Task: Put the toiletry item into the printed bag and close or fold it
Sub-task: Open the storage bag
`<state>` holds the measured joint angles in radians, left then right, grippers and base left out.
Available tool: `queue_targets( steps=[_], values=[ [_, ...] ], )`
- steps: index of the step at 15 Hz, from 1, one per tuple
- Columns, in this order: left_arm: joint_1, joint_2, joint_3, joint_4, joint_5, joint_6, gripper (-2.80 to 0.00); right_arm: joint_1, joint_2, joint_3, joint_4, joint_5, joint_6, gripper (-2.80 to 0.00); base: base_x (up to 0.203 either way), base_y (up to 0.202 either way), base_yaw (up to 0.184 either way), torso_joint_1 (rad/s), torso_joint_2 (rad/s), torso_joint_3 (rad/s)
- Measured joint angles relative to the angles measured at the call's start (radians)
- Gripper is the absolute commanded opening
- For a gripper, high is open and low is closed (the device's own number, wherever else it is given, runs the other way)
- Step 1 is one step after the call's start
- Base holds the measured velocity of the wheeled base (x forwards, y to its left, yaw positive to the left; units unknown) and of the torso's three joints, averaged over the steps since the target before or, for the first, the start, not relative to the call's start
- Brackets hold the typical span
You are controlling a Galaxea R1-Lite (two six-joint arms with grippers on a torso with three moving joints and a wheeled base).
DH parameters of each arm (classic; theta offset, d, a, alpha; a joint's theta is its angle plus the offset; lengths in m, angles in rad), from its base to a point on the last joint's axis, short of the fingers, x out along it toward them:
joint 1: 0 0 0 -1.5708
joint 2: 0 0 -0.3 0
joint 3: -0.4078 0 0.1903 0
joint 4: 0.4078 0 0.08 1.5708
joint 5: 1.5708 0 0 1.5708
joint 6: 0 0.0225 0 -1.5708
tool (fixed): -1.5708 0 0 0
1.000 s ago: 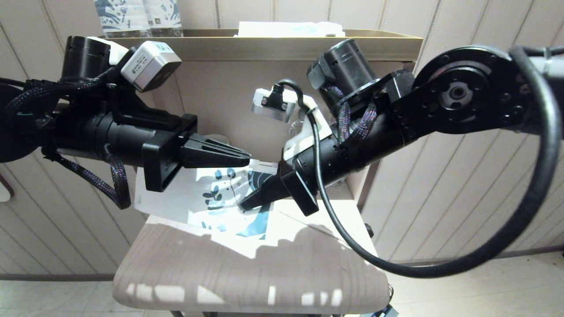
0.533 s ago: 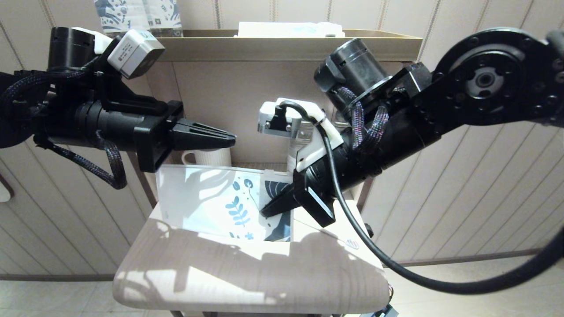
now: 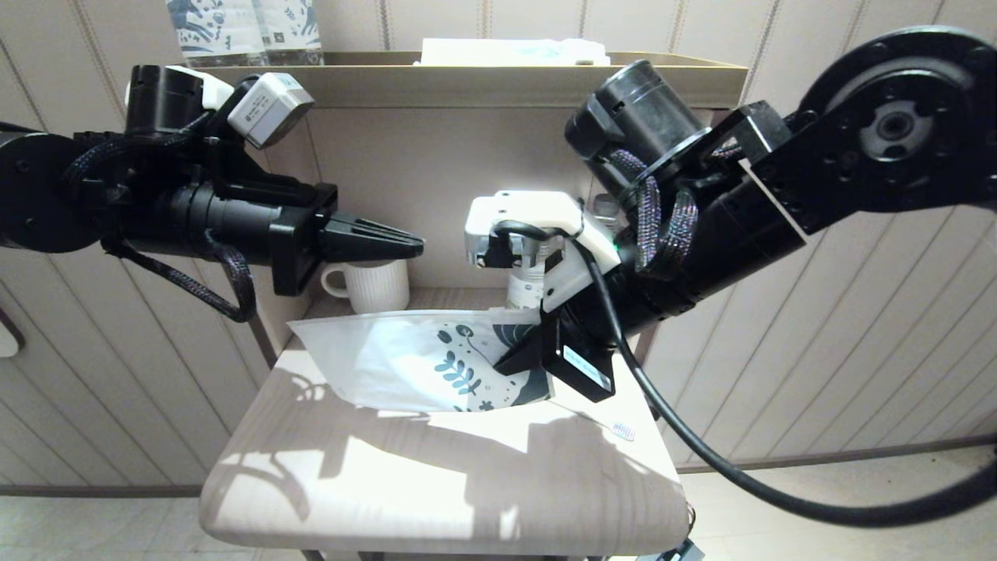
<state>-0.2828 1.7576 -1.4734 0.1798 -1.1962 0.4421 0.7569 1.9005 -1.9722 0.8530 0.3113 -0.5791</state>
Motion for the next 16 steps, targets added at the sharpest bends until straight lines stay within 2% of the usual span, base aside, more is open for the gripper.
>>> queue_targets(
  steps=[2, 5, 8, 9, 16],
  values=[
    [0.001, 0.021, -0.008, -0.002, 0.000, 0.002, -2.80, 0.005, -0.012, 0.001, 0.000, 0.000, -0.001, -2.80, 0.000, 0.000, 0.000, 0.000, 0.00, 0.000],
    [-0.001, 0.041, 0.000, 0.004, 0.004, 0.041, -2.80, 0.006, -0.017, 0.005, 0.000, 0.006, 0.008, -2.80, 0.000, 0.000, 0.000, 0.000, 0.00, 0.000],
    [-0.011, 0.036, -0.001, 0.015, 0.001, 0.033, -2.80, 0.008, -0.010, 0.017, -0.017, 0.040, 0.040, -2.80, 0.000, 0.000, 0.000, 0.000, 0.00, 0.000],
    [-0.011, 0.025, 0.001, 0.015, -0.001, 0.035, 0.00, 0.007, -0.002, 0.018, -0.032, 0.046, 0.044, -2.80, 0.000, 0.000, 0.000, 0.000, 0.00, 0.000],
    [-0.011, -0.015, 0.021, 0.010, 0.003, 0.034, 0.00, 0.005, 0.029, 0.018, -0.073, 0.059, 0.071, -2.80, 0.000, 0.000, 0.000, 0.000, 0.00, 0.000]
  ],
)
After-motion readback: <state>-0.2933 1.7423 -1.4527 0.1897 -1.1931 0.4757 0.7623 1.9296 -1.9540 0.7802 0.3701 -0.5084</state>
